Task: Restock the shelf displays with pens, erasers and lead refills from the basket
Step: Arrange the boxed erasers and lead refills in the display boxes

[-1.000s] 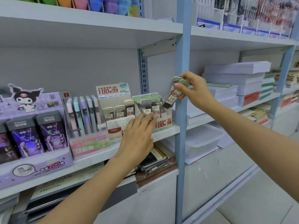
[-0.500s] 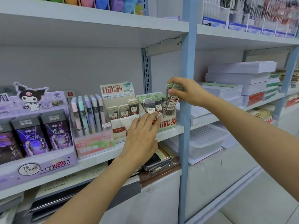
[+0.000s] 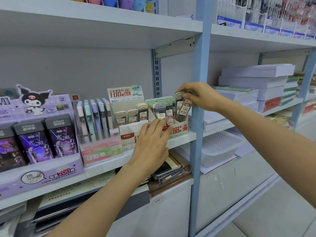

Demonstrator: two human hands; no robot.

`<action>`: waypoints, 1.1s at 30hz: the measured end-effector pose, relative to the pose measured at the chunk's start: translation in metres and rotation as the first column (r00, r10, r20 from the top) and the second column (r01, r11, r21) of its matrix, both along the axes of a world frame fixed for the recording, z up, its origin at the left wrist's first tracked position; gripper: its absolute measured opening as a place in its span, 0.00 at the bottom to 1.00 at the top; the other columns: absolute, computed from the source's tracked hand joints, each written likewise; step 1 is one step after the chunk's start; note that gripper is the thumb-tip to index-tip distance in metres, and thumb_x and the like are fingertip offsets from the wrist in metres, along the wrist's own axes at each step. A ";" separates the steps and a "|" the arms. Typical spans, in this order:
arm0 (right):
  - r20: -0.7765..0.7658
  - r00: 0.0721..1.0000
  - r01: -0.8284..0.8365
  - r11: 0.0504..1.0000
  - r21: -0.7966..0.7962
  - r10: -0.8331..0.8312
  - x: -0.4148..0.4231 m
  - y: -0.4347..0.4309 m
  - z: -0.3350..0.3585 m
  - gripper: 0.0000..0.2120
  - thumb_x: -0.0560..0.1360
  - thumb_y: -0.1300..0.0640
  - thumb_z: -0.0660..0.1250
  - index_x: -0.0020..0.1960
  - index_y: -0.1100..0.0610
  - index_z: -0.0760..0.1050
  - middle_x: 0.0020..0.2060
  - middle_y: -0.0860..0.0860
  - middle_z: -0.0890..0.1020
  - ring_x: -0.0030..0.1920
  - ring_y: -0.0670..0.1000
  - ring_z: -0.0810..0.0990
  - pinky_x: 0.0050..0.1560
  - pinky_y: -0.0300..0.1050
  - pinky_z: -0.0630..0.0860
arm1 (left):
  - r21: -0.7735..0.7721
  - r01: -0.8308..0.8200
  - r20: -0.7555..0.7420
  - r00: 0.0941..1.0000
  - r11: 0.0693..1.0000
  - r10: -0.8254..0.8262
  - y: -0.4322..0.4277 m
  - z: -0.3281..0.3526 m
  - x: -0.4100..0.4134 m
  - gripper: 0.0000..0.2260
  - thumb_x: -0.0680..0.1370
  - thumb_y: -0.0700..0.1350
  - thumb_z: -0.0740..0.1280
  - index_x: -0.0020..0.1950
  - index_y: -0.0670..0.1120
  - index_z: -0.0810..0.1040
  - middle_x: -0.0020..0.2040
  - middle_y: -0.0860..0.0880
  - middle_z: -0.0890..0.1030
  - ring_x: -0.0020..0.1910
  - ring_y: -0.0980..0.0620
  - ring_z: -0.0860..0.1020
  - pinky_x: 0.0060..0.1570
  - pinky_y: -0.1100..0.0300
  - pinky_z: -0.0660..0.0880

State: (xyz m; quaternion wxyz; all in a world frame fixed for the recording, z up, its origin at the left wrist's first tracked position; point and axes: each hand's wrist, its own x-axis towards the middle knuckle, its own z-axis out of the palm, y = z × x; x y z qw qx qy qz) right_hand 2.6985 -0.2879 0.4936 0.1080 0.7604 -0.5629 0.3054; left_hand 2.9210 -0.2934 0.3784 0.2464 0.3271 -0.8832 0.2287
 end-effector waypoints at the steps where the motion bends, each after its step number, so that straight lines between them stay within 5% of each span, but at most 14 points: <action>1: -0.043 0.999 0.009 1.000 -0.001 -0.009 0.000 -0.001 0.001 0.12 0.81 0.61 0.61 0.61 0.58 0.78 0.51 0.52 0.79 0.51 0.51 0.77 0.50 0.42 0.74 | 0.001 0.002 0.001 1.000 1.000 -0.002 0.000 0.000 0.000 0.28 0.78 0.50 0.62 0.78 0.50 0.59 0.79 0.47 0.53 0.77 0.46 0.51 0.74 0.49 0.46; 4: 0.006 1.000 0.017 0.998 -0.057 -0.017 0.004 -0.002 0.001 0.13 0.80 0.60 0.62 0.62 0.57 0.79 0.53 0.51 0.79 0.52 0.49 0.76 0.53 0.39 0.70 | 0.008 0.004 -0.012 1.000 1.000 -0.004 0.001 0.000 0.000 0.28 0.79 0.50 0.62 0.78 0.50 0.58 0.79 0.47 0.53 0.77 0.46 0.51 0.75 0.49 0.46; 8: 0.247 0.969 0.034 0.969 -0.245 0.028 0.008 0.002 0.004 0.10 0.80 0.60 0.64 0.59 0.59 0.76 0.50 0.50 0.80 0.49 0.48 0.80 0.48 0.34 0.77 | 0.010 0.012 -0.009 1.000 1.000 -0.012 0.000 0.000 0.001 0.29 0.79 0.50 0.62 0.78 0.50 0.57 0.80 0.48 0.52 0.77 0.46 0.49 0.75 0.49 0.45; 11: 0.235 0.971 0.047 0.939 -0.342 0.037 0.009 0.004 0.010 0.07 0.79 0.60 0.63 0.55 0.61 0.77 0.48 0.49 0.79 0.47 0.47 0.78 0.45 0.27 0.72 | 0.014 0.012 -0.010 1.000 1.000 -0.012 0.000 -0.001 0.001 0.29 0.79 0.50 0.62 0.78 0.50 0.57 0.80 0.48 0.51 0.78 0.46 0.49 0.75 0.49 0.45; 16: 0.100 0.995 0.015 0.982 -0.190 0.004 0.018 -0.006 -0.002 0.05 0.79 0.61 0.63 0.53 0.59 0.77 0.47 0.48 0.79 0.45 0.46 0.76 0.42 0.23 0.68 | 0.010 0.005 -0.008 1.000 1.000 -0.005 0.001 -0.001 0.001 0.28 0.79 0.50 0.62 0.78 0.51 0.57 0.80 0.48 0.51 0.78 0.47 0.49 0.75 0.49 0.45; 20: 0.043 0.998 0.048 0.995 -0.091 -0.044 0.016 -0.011 -0.011 0.06 0.79 0.61 0.62 0.54 0.58 0.76 0.47 0.49 0.80 0.45 0.48 0.77 0.44 0.34 0.72 | 0.013 0.001 0.011 1.000 1.000 -0.001 0.002 0.000 0.002 0.28 0.79 0.50 0.62 0.77 0.50 0.58 0.80 0.48 0.51 0.77 0.46 0.49 0.75 0.50 0.45; 23: 0.049 0.999 0.021 0.999 -0.025 -0.020 0.015 -0.012 -0.014 0.07 0.78 0.61 0.64 0.56 0.57 0.74 0.45 0.47 0.78 0.42 0.43 0.76 0.39 0.26 0.69 | 0.014 -0.003 0.012 1.000 1.000 0.002 0.002 0.001 0.002 0.28 0.78 0.49 0.62 0.77 0.50 0.59 0.80 0.48 0.52 0.77 0.46 0.50 0.75 0.49 0.46; 29: 0.077 0.997 0.012 0.999 0.043 -0.016 0.014 -0.009 -0.031 0.14 0.76 0.55 0.70 0.59 0.58 0.74 0.54 0.49 0.78 0.54 0.48 0.76 0.48 0.37 0.75 | 0.034 0.035 0.008 0.999 0.999 -0.035 0.001 -0.001 0.004 0.29 0.79 0.50 0.62 0.78 0.50 0.57 0.80 0.48 0.49 0.78 0.47 0.47 0.75 0.50 0.45; 33: 0.059 0.998 0.031 0.991 -0.131 -0.023 0.017 0.011 -0.049 0.19 0.79 0.56 0.66 0.68 0.59 0.71 0.64 0.53 0.74 0.64 0.51 0.72 0.64 0.42 0.68 | 0.087 0.138 -0.081 0.988 0.987 -0.131 0.009 -0.007 0.017 0.25 0.78 0.46 0.64 0.75 0.48 0.65 0.79 0.45 0.55 0.78 0.46 0.52 0.75 0.50 0.49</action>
